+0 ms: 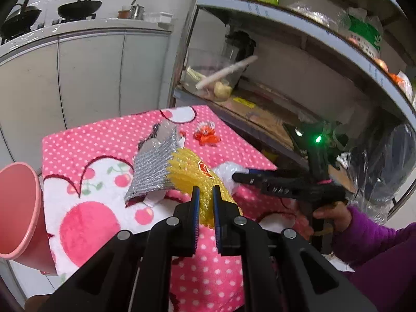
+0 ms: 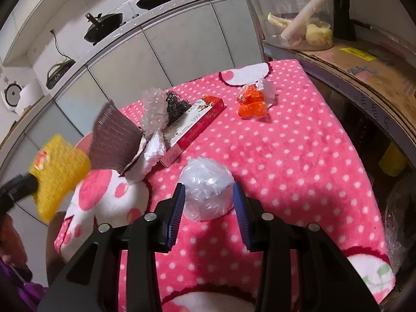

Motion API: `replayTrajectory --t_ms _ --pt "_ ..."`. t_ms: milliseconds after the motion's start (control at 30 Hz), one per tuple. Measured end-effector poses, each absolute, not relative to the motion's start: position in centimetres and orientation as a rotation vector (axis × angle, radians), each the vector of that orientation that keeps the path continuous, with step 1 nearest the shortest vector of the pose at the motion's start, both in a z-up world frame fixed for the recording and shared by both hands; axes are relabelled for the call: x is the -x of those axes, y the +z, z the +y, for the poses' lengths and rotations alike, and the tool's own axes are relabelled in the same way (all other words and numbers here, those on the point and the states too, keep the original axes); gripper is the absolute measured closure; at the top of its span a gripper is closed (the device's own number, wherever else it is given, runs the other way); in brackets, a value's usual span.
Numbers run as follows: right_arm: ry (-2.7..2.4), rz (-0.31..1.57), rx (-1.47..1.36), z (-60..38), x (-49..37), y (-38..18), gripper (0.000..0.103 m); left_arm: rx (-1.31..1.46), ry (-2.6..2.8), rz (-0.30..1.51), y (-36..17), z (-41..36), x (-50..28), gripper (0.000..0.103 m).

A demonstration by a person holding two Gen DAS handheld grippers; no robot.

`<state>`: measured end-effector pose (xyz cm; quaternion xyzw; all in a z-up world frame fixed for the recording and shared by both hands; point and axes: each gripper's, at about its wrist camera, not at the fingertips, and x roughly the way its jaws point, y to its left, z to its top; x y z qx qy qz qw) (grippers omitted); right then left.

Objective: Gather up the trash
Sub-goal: 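Carry the foam net and white bag over the pink bucket with both tools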

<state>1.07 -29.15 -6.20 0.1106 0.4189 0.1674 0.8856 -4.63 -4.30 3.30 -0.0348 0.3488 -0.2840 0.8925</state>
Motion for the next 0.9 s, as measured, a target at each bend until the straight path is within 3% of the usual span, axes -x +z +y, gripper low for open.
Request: replayTrajectory --t_ms 433,633,900 --pt "0.372 0.858 -0.213 -28.5 -1.0 -6.5 0.064 0.098 -0.553 0.618 6.7 -2.7 5.2 0.094" --pt "0.377 0.845 -0.21 -28.5 -0.6 -6.4 0.084 0.115 -0.483 0.638 5.8 -1.7 4.6 0.094" --pt "0.37 0.766 -0.211 -29.0 0.3 -3.9 0.086 0.152 -0.384 0.651 4.5 0.2 3.8 0.094"
